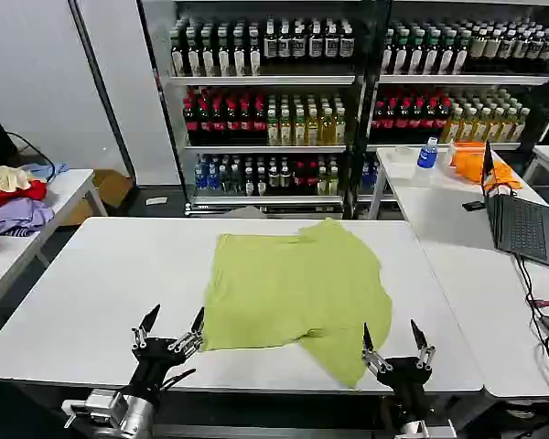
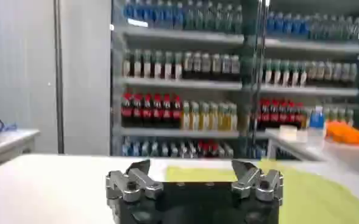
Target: Fold and organize the clothes.
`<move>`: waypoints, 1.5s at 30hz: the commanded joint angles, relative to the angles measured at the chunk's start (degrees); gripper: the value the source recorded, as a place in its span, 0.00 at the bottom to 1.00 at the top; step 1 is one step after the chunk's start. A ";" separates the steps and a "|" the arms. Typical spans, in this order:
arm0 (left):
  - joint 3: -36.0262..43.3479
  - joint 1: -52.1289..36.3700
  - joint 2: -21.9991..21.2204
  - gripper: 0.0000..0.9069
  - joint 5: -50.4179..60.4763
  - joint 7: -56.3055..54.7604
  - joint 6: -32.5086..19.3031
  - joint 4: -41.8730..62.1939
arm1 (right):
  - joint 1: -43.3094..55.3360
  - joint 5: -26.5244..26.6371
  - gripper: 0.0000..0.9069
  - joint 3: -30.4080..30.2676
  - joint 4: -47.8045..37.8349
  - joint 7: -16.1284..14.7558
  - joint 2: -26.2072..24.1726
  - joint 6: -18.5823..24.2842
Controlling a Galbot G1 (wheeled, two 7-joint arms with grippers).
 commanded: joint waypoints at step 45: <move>11.47 -13.47 4.73 0.02 -4.28 -3.45 15.83 15.57 | 3.32 8.89 0.00 -8.02 -5.67 6.39 2.54 -14.11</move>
